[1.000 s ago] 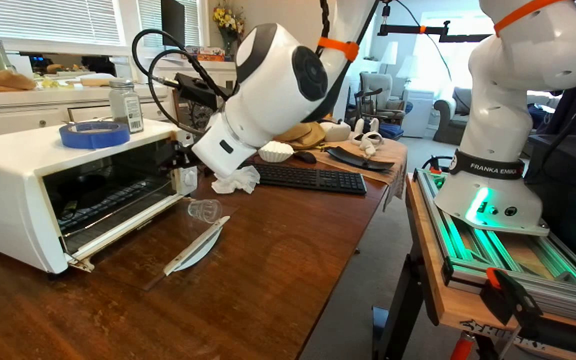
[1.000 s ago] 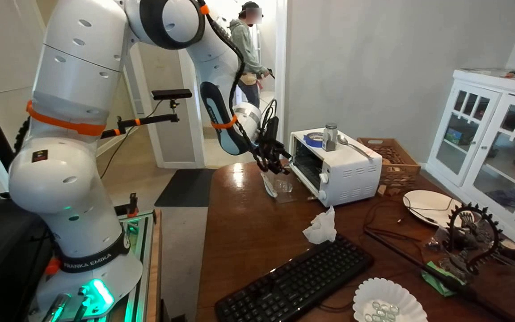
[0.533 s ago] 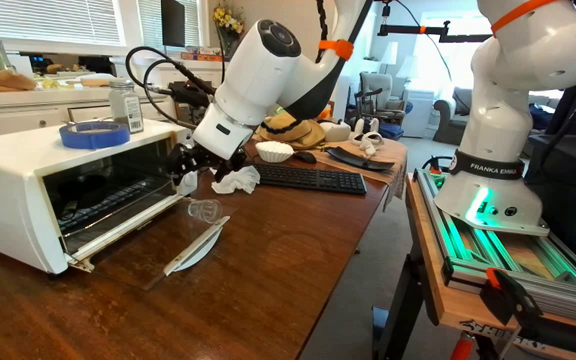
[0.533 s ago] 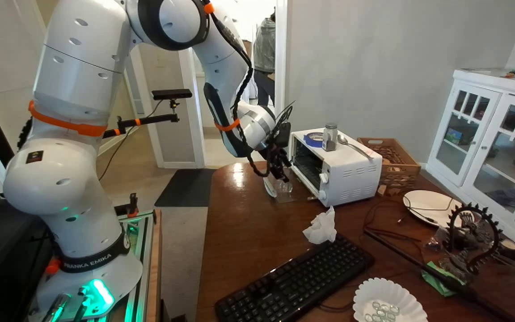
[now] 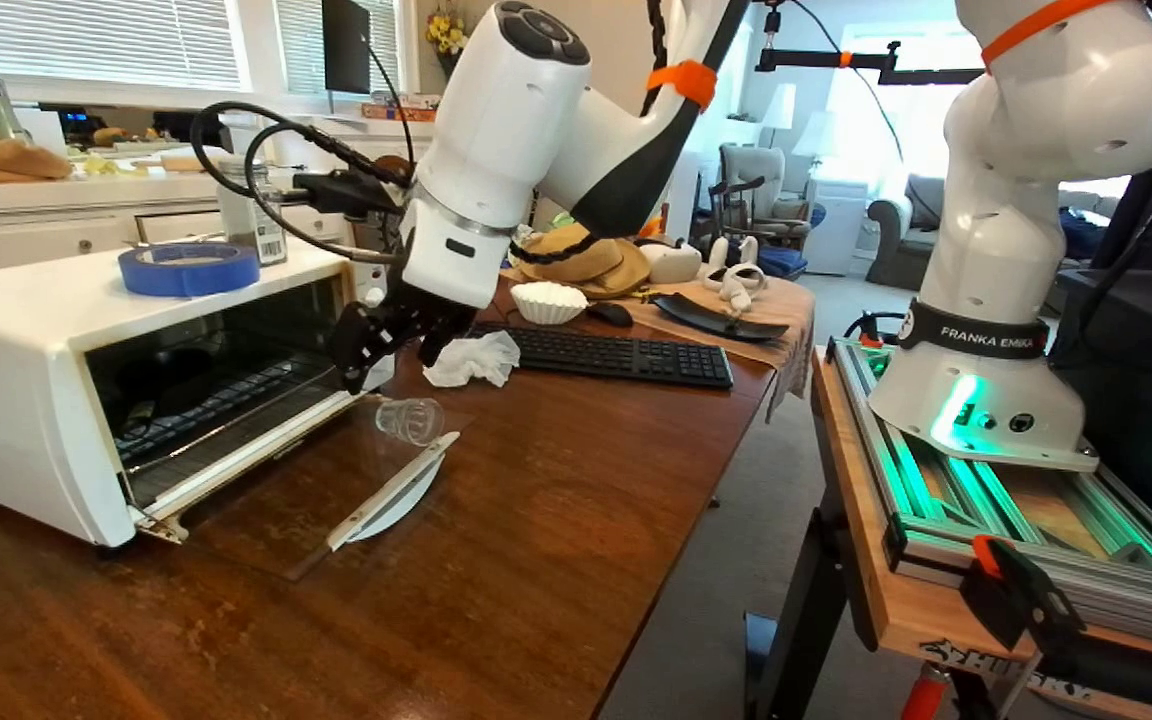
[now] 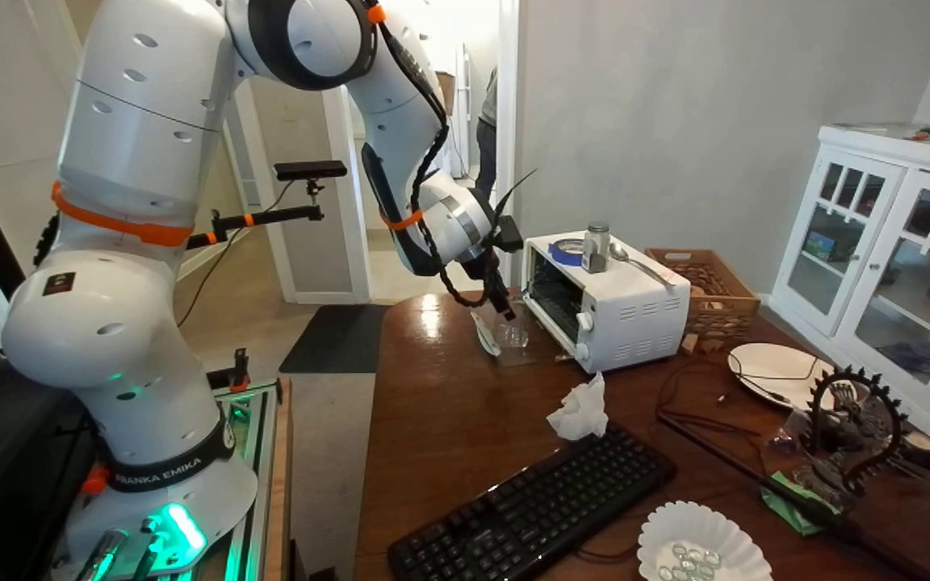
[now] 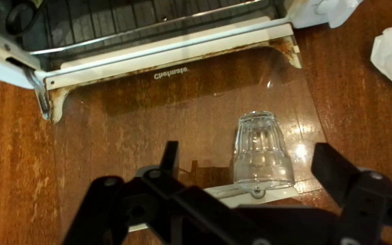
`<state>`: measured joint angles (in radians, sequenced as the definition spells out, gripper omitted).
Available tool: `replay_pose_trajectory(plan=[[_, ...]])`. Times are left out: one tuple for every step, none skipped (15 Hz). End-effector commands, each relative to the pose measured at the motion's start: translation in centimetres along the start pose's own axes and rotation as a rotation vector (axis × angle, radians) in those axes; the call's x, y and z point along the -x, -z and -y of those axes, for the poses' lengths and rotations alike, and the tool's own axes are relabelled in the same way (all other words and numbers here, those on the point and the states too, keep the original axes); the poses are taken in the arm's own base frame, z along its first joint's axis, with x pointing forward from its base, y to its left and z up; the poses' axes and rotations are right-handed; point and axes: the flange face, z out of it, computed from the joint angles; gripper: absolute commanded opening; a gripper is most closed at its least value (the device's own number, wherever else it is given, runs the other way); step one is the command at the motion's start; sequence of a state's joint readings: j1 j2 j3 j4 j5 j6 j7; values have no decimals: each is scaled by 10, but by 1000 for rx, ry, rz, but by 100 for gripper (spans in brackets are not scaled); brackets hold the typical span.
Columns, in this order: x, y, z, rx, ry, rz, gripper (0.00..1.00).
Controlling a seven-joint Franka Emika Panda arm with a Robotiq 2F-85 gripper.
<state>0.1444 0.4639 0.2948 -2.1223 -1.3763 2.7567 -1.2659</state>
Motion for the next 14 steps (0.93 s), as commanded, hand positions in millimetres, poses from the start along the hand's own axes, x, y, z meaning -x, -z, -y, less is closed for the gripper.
replay_pose_trajectory(plan=[[2,3,1,32,161,-55,100],[3,2,1,23,188,-66,100],[3,1,1,16,210,-76,100],[3,0,3,4,211,-97,100],[1,-2,5,-16,209,-119,100],[-1,-2,7,-31,209,-137,100],[-3,-2,10,-48,204,-153,100],[-5,-3,11,-65,193,-164,100],[-6,-4,14,-77,177,-178,100],[-6,-7,14,-99,147,-176,100],[-4,-7,14,-116,117,-172,100],[-3,-9,14,-126,101,-177,100],[-4,-11,15,-135,82,-181,100],[-4,-12,15,-143,68,-182,100]])
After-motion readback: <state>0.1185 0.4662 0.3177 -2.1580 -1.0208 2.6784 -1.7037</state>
